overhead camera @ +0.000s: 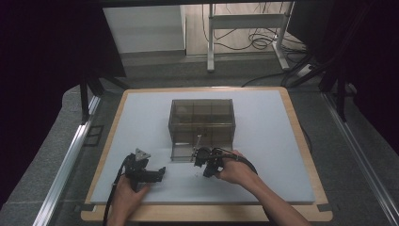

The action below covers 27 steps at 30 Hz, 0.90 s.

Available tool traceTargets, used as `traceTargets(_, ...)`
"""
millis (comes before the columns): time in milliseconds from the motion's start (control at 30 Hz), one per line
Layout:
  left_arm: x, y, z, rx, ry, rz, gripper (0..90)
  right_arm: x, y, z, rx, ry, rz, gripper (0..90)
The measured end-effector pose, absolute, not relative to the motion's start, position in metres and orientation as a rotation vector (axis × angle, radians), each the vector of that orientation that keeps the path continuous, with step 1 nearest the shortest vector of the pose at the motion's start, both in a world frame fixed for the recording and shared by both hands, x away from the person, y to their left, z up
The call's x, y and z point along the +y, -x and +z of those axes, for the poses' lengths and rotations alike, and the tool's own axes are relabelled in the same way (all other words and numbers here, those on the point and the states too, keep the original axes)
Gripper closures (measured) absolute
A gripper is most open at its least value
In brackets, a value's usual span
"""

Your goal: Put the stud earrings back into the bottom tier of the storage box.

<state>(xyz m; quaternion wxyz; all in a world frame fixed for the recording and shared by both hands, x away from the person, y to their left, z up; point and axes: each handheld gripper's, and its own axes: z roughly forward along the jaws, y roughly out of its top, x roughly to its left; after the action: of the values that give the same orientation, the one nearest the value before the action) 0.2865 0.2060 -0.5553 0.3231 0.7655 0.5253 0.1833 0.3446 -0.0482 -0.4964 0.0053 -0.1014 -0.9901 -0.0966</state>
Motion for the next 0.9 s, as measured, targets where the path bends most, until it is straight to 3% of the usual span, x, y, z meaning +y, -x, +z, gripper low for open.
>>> traceTargets(900, 0.206, -0.286, -0.555, 1.379, -2.009, 0.481, 0.0, -0.066, -0.375, -0.453, -3.109, 0.495, -0.511, 84.7)
